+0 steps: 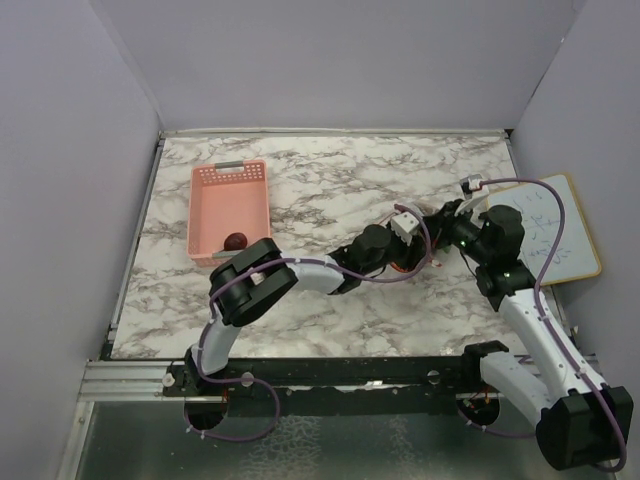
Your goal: Open the zip-top bag and remove the fake food
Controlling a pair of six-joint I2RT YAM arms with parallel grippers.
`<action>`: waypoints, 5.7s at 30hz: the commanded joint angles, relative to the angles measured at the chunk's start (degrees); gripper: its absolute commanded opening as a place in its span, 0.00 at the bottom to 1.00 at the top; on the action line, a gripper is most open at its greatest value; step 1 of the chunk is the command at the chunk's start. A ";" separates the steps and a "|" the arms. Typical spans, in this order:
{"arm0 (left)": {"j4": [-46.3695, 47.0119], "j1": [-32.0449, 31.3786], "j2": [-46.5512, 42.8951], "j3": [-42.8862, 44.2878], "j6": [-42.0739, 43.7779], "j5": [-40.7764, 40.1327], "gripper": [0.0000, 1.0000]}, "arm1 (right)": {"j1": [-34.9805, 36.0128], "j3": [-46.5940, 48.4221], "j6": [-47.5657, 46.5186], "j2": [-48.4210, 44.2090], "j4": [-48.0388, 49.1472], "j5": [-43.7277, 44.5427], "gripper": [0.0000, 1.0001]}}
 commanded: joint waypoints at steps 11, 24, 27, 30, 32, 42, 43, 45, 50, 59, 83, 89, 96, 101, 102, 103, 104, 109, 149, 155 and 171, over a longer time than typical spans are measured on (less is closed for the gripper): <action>9.86 -0.06 8.70 0.85 -8.22 0.01 0.84 | 0.16 -0.89 2.59 0.70 3.91 -5.29 0.01; 11.85 -1.94 18.69 7.16 -14.48 -7.73 0.86 | 0.20 -4.02 5.57 0.73 5.48 -8.15 0.01; 10.11 -2.63 20.84 9.77 -14.52 -10.79 0.78 | 0.23 -4.94 6.45 0.44 6.26 -9.21 0.01; 10.12 -2.76 22.29 11.88 -16.54 -11.61 0.58 | 0.23 -5.62 6.67 0.16 6.55 -9.70 0.01; 11.50 -2.80 22.72 12.15 -17.43 -11.26 0.43 | 0.23 -5.69 6.70 0.00 6.58 -9.79 0.01; 12.41 -2.70 20.63 9.47 -16.91 -10.05 0.00 | 0.18 -3.96 3.57 -0.91 2.59 -5.86 0.01; 12.58 -2.65 20.00 8.34 -16.47 -10.13 0.00 | 0.20 -3.54 3.81 -0.96 1.95 -4.73 0.01; 13.27 -2.41 18.76 6.26 -16.01 -10.16 0.00 | 0.21 -2.93 3.94 -1.08 1.40 -3.46 0.01; 18.22 -2.35 16.60 0.72 -15.12 -10.14 0.09 | 0.15 -1.74 5.01 0.10 2.60 -5.01 0.01; 24.28 -1.14 12.51 -11.29 -15.94 -11.87 0.21 | 0.23 -4.00 6.45 3.57 6.73 -6.75 0.03; 22.84 12.08 -7.30 -32.86 -6.58 8.56 0.23 | 0.10 -2.14 8.41 20.72 3.59 2.99 0.79; 22.85 12.10 -6.64 -32.21 -7.01 8.93 0.23 | 0.15 -4.20 7.87 22.73 5.22 0.02 0.54; 22.94 12.12 -6.33 -32.06 -7.50 9.13 0.24 | 0.14 -4.49 7.73 17.47 5.46 1.82 0.01; 22.69 12.14 -6.77 -32.43 -7.45 8.13 0.31 | 0.19 -3.67 6.84 10.90 2.57 5.95 0.01; 22.98 12.16 -6.81 -32.61 -7.59 7.91 0.35 | 0.15 -3.33 6.73 9.55 1.72 6.95 0.01; 23.39 12.12 -6.90 -32.87 -7.78 7.82 0.41 | 0.12 -2.79 6.63 7.62 0.97 7.75 0.01; 23.95 12.11 -6.91 -32.97 -8.21 7.88 0.44 | 0.16 -2.33 6.55 6.23 0.40 8.41 0.01; 32.62 11.28 -4.96 -33.78 -13.25 10.82 0.55 | 0.17 -2.38 7.61 0.87 2.67 7.22 0.01; 58.03 1.62 -0.23 -34.84 -14.67 -8.67 0.72 | 0.32 -8.02 9.48 14.16 8.00 5.70 0.01; 58.70 0.15 0.47 -32.49 -13.04 -13.09 0.67 | 0.32 -8.78 9.57 14.32 8.73 5.35 0.01; 58.66 0.31 -2.26 -35.73 -11.15 -12.66 0.00 | 0.30 -7.06 7.15 11.17 4.41 9.39 0.47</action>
